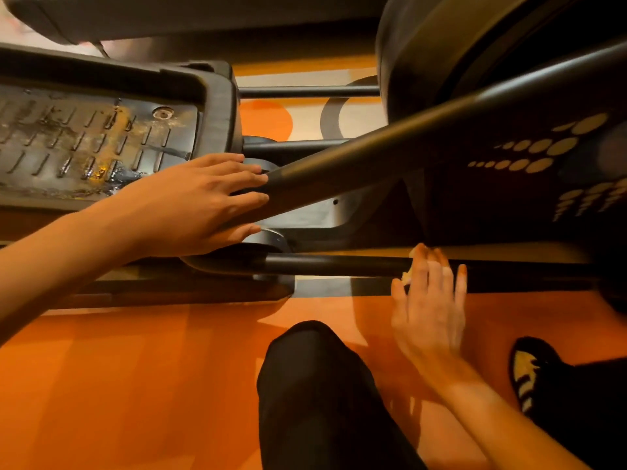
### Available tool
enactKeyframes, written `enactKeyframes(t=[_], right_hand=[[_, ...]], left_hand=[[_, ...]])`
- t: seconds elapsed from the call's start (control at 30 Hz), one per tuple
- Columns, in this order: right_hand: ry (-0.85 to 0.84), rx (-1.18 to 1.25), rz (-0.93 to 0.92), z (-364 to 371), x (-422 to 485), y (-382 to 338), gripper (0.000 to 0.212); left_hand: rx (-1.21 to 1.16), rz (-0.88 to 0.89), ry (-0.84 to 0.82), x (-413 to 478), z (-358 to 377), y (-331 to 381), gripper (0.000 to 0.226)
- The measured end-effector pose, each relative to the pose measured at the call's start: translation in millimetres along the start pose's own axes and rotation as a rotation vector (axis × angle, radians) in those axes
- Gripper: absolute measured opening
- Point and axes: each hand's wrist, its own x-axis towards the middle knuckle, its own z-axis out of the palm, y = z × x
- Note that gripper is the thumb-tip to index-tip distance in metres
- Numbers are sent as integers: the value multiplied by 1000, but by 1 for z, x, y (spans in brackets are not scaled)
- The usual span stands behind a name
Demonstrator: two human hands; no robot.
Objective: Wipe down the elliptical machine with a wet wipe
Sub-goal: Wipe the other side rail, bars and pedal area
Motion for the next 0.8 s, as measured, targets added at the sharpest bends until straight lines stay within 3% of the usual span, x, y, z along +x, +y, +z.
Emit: enactKeyframes(t=[0.1, 0.27, 0.37, 0.47, 0.57, 0.67, 0.8], right_hand=[[36, 47, 92, -2, 0, -28, 75], [33, 337, -235, -3, -24, -164, 68], [-21, 375, -352, -13, -23, -191, 59], [-77, 359, -443, -13, -12, -151, 59], [-37, 169, -278, -15, 2, -74, 61], [-198, 21, -110, -33, 18, -12, 60], [-244, -24, -167, -45, 39, 9, 66]], left_hand=[[2, 3, 11, 0, 2, 0, 62], [-13, -32, -25, -1, -1, 0, 64], [-49, -66, -40, -2, -2, -1, 66], [-67, -105, -58, -5, -2, -1, 72], [-73, -150, -85, -5, -2, -2, 74], [-81, -191, -86, -5, -1, 0, 75], [-224, -348, 26, 13, -16, 15, 74]])
